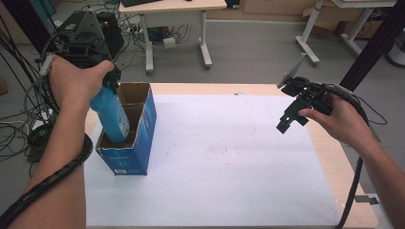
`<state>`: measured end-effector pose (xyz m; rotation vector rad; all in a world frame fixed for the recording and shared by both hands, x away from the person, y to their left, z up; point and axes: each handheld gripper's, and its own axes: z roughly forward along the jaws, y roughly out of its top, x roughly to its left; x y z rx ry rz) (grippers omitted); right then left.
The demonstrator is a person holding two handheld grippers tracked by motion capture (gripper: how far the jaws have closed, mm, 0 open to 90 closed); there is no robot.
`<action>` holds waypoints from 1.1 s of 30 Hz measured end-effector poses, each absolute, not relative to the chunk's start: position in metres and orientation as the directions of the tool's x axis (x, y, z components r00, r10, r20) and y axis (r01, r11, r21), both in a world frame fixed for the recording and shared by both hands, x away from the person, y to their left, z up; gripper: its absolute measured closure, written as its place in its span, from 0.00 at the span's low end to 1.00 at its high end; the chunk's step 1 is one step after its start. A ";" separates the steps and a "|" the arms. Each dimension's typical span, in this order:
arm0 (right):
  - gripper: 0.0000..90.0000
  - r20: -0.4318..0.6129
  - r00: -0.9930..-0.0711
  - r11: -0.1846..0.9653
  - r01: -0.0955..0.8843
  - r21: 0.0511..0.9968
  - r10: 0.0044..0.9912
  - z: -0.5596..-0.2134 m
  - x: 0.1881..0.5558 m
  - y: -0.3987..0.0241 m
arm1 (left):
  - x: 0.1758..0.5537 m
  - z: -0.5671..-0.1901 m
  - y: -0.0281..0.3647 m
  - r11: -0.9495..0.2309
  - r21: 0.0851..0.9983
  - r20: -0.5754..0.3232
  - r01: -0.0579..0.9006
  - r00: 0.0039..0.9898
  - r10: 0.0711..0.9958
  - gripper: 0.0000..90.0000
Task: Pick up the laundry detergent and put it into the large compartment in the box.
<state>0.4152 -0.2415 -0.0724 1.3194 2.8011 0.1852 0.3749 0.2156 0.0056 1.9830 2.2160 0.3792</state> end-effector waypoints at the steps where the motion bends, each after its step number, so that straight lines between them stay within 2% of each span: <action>1: 0.05 0.017 -0.640 0.633 0.764 0.123 0.769 -0.073 0.415 -0.241 | 0.376 0.002 0.215 0.096 0.277 0.057 0.956 -0.117 0.992 0.43; 16: 0.05 0.017 -0.645 0.639 0.760 0.120 0.764 -0.075 0.414 -0.236 | 0.380 -0.023 0.217 0.077 0.259 0.043 0.963 -0.092 0.995 0.43; 33: 0.05 0.020 -0.644 0.639 0.762 0.102 0.765 -0.080 0.417 -0.232 | 0.393 -0.060 0.207 0.043 0.216 0.093 0.975 -0.064 0.994 0.43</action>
